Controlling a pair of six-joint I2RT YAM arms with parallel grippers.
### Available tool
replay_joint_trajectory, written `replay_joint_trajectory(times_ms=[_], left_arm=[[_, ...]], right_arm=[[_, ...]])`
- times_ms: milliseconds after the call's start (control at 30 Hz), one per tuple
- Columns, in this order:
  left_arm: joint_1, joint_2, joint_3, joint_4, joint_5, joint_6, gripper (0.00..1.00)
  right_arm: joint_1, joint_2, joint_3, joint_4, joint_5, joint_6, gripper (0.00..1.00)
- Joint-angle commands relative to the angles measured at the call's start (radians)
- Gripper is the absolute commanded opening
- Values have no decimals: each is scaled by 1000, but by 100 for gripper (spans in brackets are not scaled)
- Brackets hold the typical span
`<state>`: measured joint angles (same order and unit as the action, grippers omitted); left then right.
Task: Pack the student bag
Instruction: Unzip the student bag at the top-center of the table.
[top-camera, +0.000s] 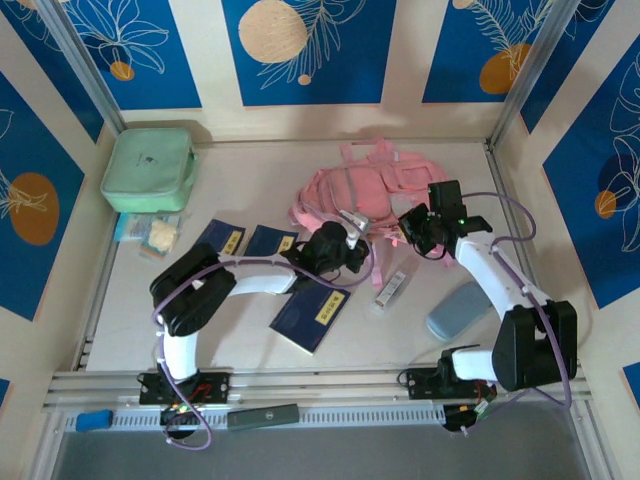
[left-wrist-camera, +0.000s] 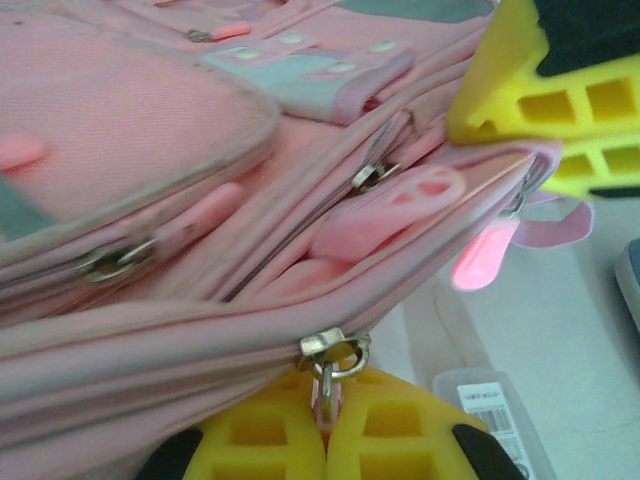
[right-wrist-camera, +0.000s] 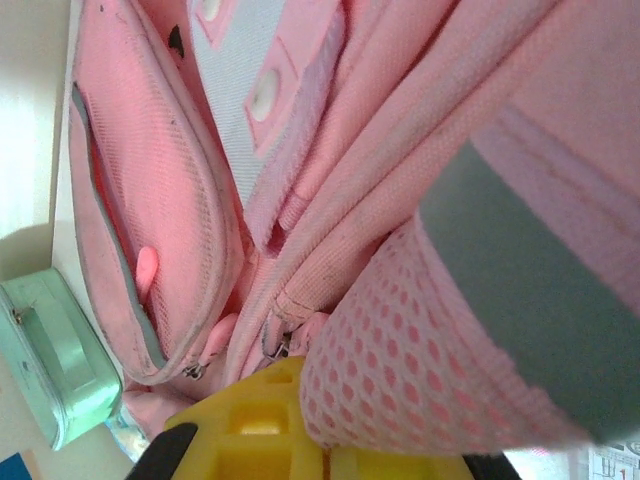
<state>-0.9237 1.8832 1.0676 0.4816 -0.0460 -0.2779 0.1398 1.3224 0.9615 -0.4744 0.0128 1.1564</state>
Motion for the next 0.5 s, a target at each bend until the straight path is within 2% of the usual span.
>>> replay_joint_trajectory(times_ms=[0, 133, 267, 367, 433, 467], left_arm=[[39, -67, -61, -72, -8, 32, 0], [48, -92, -69, -171, -33, 46, 0], [46, -117, -53, -228, 44, 31, 0], [42, -90, 12, -253, 54, -38, 0], [33, -42, 85, -255, 76, -68, 0], [30, -24, 112, -264, 78, -74, 0]], right_arm=[[-47, 22, 82, 19, -96, -113, 0], [-107, 98, 145, 10, -132, -206, 0], [-166, 193, 228, -26, -141, -252, 0], [-174, 255, 294, -55, -121, -277, 0], [-171, 267, 317, -74, -121, -286, 13], [-174, 261, 316, -80, -131, -287, 23]])
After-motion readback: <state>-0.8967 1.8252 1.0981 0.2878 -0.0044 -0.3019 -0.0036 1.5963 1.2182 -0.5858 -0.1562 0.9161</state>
